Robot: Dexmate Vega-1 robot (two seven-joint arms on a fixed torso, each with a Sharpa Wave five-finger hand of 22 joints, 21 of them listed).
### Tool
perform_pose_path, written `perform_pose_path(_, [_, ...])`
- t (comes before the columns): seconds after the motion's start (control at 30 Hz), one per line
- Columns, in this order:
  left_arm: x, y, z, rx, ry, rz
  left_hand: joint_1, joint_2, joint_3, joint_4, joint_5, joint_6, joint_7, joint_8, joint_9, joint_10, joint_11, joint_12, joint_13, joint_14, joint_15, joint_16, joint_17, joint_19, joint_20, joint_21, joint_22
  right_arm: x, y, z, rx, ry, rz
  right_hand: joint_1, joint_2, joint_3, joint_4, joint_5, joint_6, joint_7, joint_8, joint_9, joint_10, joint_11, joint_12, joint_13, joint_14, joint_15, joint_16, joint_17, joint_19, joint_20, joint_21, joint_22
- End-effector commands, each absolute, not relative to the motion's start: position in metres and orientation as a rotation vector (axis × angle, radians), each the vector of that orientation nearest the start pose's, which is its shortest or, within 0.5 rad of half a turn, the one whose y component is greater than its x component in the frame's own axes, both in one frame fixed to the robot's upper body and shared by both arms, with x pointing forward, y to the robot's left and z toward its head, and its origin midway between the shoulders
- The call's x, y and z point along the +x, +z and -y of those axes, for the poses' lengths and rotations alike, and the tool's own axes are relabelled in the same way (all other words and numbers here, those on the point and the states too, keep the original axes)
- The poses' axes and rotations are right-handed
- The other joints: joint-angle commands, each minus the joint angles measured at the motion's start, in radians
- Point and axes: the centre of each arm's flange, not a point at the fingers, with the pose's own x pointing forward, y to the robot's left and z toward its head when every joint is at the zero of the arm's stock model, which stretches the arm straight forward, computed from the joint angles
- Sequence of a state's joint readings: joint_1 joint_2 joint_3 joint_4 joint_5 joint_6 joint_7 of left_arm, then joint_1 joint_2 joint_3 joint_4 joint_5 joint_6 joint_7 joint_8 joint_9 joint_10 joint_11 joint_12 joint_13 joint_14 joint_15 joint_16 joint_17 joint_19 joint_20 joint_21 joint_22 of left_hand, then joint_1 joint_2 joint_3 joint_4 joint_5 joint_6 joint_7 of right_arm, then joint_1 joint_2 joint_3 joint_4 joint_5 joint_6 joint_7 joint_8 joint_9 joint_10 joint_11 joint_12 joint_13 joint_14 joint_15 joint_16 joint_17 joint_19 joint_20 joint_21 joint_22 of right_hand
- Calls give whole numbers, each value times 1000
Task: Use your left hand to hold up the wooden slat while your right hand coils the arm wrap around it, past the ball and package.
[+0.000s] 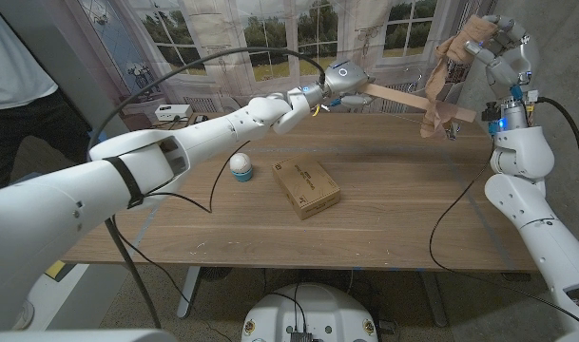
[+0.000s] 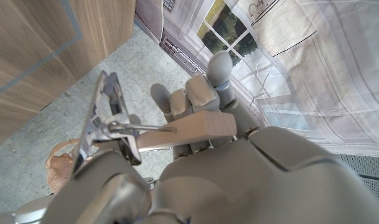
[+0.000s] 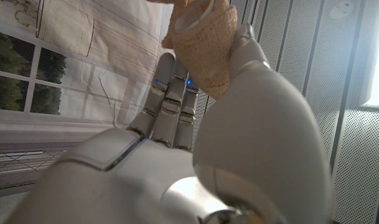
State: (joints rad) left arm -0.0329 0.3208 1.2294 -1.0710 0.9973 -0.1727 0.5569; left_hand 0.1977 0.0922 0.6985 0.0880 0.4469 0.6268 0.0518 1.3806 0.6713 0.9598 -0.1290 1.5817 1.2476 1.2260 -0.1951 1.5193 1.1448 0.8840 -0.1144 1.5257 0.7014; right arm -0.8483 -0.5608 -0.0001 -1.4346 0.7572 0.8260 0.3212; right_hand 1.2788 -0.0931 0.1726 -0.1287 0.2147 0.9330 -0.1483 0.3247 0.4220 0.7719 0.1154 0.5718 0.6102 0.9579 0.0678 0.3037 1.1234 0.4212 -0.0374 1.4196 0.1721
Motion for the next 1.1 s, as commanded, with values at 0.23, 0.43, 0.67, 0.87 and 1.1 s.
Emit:
perform_pose_path(0.23, [592,186,14,1743,-24,1668,-26,22,87,85,4,3,6,4,0,28,-27,6,3,6,-10,15,82,3,-51,-6,-4,544,173,417,-1,93,1283,205,217,6,9,8,117,110,-5,-1,149,-146,-3,0,246,-291,4,3,-7,-126,-6,4])
perform_pose_path(0.43, [588,186,10,1707,-47,1668,-26,22,87,85,5,2,7,5,1,28,-27,6,3,5,-10,15,82,3,-50,-5,-4,560,173,424,-4,83,1204,205,218,5,9,8,114,111,-11,-4,150,-144,-5,-1,247,-291,2,1,-7,-125,-6,4])
perform_pose_path(0.67, [583,186,6,1689,-56,1666,-27,22,88,85,5,0,9,6,2,26,-27,6,3,5,-10,15,82,4,-50,-5,-6,574,167,433,14,51,1140,205,219,4,10,7,116,111,-14,-5,150,-144,-7,2,248,-291,-1,-2,-9,-125,-7,4])
perform_pose_path(0.87, [581,186,1,1659,-52,1680,-28,22,88,85,5,1,8,5,0,27,-22,6,3,6,-10,15,82,3,-47,-3,-4,586,156,444,23,0,1069,204,221,4,11,6,113,109,-17,-3,144,-147,-9,6,246,-290,-5,-5,-11,-123,-10,3])
perform_pose_path(1.1, [580,188,-2,1651,8,1715,-28,22,88,85,5,0,10,5,-1,27,-22,6,3,6,-10,15,82,4,-48,-4,-7,602,137,463,42,-9,952,206,224,6,11,4,111,111,-20,0,139,-141,-11,10,243,-290,-9,-8,-15,-123,-14,2])
